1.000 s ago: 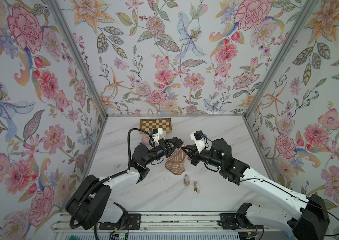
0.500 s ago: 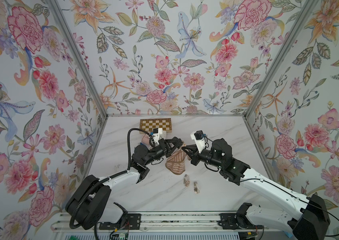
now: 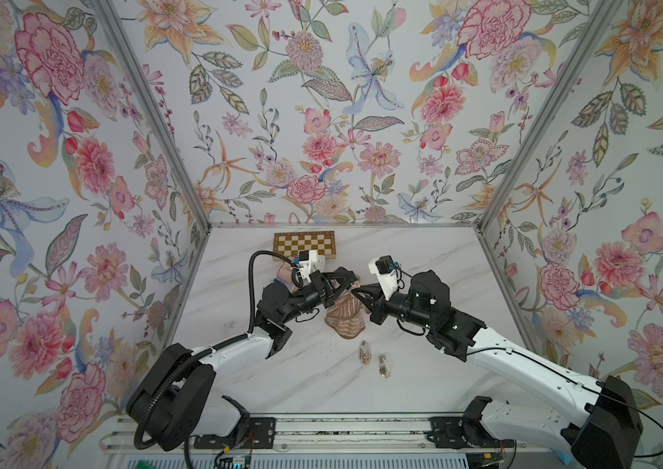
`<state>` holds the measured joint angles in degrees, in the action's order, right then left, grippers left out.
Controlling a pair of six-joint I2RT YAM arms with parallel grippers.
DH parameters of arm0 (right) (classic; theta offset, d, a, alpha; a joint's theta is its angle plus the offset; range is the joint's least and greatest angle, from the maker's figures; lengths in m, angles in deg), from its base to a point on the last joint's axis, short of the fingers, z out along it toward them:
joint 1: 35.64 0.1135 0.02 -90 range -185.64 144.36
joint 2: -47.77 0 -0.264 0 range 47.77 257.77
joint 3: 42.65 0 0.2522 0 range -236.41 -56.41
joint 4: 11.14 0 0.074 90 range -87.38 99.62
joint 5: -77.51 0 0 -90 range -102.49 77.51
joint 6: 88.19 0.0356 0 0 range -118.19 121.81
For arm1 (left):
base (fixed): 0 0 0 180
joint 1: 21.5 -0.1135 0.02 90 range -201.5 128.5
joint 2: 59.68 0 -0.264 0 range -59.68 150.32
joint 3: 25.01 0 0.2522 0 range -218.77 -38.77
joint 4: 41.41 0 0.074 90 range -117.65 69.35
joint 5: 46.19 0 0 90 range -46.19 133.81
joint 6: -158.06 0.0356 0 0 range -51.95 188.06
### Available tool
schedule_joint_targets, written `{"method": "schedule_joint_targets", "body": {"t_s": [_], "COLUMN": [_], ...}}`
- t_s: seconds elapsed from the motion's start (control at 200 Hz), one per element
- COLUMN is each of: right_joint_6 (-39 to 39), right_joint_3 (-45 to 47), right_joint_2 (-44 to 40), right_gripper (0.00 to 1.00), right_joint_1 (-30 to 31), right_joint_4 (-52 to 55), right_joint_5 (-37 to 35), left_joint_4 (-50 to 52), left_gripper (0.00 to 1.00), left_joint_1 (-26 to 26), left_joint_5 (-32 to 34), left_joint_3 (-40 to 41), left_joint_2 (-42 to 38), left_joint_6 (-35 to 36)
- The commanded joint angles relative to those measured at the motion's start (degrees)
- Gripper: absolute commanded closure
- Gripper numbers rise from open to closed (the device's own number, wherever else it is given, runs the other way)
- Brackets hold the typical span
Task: Wipe the watch dial
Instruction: Wipe the dirt from the watch dial.
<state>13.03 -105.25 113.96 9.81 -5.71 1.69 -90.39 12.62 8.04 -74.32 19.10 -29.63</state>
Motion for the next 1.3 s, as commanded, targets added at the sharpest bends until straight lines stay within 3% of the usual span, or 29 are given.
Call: {"method": "schedule_joint_targets", "body": {"t_s": [0.0, 0.34, 0.586, 0.816, 1.076, 1.291], "right_joint_6": [0.2, 0.1, 1.9, 1.8, 2.2, 1.9], "right_joint_3": [-0.2, -1.8, 1.6, -1.0, 1.7, -0.2], "right_joint_2": [-0.1, 1.2, -0.8, 1.2, -1.1, 0.1], "right_gripper": [1.0, 1.0, 1.0, 1.0, 1.0, 1.0], "right_joint_1": [-0.1, 2.6, -2.5, 2.6, -1.1, 1.6], "right_joint_4": [-1.2, -1.7, -2.7, -3.2, -3.0, -2.6], "right_joint_5": [0.2, 0.0, 0.3, 0.7, 0.1, 0.2], "left_joint_4": [-1.0, -1.5, -0.7, -1.0, -0.4, -0.9], "left_gripper": [1.0, 1.0, 1.0, 1.0, 1.0, 1.0], "left_joint_1": [0.2, 0.2, 0.1, 0.2, 0.3, 0.4], "left_joint_5": [-0.8, -0.7, -0.5, -0.4, -0.4, -0.3], "left_joint_3": [-0.1, -0.1, 0.1, -0.2, 0.0, -0.1], "left_joint_2": [-1.1, -1.2, -2.1, -1.7, -2.6, -2.1], "left_joint_6": [1.5, 1.6, 2.5, 2.6, 2.9, 2.7]}}
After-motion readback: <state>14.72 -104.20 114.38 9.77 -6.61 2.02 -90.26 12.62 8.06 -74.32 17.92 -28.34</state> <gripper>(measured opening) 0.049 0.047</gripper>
